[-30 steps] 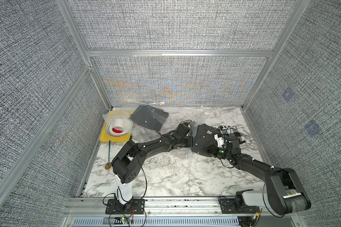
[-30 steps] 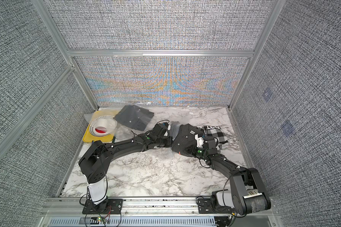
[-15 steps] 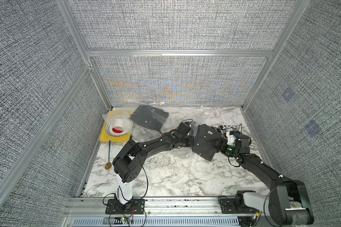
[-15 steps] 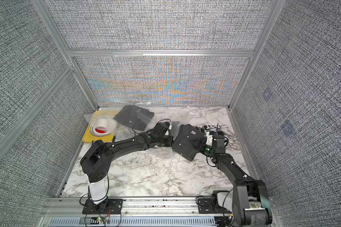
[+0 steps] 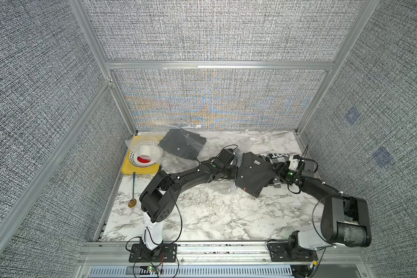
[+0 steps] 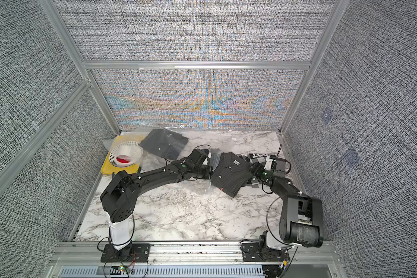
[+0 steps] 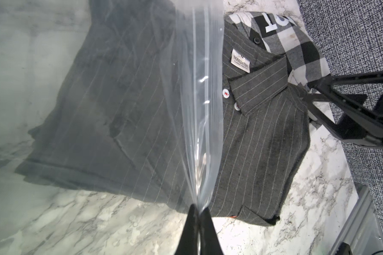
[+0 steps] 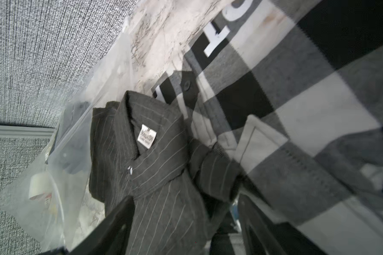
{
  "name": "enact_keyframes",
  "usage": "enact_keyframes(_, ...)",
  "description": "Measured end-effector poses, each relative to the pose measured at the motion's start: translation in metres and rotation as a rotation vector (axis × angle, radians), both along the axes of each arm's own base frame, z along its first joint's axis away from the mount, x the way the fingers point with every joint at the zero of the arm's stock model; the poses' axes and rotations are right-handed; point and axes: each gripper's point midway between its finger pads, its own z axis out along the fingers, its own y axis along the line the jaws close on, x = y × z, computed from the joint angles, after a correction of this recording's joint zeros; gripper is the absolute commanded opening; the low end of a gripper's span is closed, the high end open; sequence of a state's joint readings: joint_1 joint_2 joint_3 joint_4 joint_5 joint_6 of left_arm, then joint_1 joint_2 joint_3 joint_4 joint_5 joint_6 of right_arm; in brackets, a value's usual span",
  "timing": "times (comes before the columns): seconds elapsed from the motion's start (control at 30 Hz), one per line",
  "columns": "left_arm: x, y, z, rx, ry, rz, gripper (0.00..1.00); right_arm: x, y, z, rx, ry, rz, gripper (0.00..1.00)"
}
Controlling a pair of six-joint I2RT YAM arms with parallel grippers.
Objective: Place the folded shirt into the vacuum bag
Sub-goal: Adjust the vacuum bag at the center of the board.
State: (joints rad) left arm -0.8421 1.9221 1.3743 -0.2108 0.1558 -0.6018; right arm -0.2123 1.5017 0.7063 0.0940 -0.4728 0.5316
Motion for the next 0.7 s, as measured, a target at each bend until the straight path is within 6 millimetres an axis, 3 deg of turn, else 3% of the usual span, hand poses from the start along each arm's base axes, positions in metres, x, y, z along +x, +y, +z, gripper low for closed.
enact_keyframes(0.1,0.000,0.000,0.000,0.000,-0.001,-0.001,0.00,0.009,0.001,-0.008,0.012,0.010,0.016,0.60)
enact_keyframes(0.27,0.000,0.000,0.001,0.001,-0.002,-0.002,0.00,0.019,0.003,-0.021,0.020,0.032,0.034,0.56)
enact_keyframes(0.47,0.000,0.000,0.000,0.002,0.000,-0.004,0.00,0.022,0.014,-0.028,0.022,0.046,0.066,0.21)
enact_keyframes(0.57,0.000,0.000,0.000,0.002,0.000,-0.004,0.00,0.031,0.027,-0.014,0.015,0.016,0.100,0.10)
enact_keyframes(0.7,-0.001,0.000,-0.001,0.004,0.001,-0.004,0.00,0.055,0.057,0.022,-0.018,-0.084,0.187,0.01)
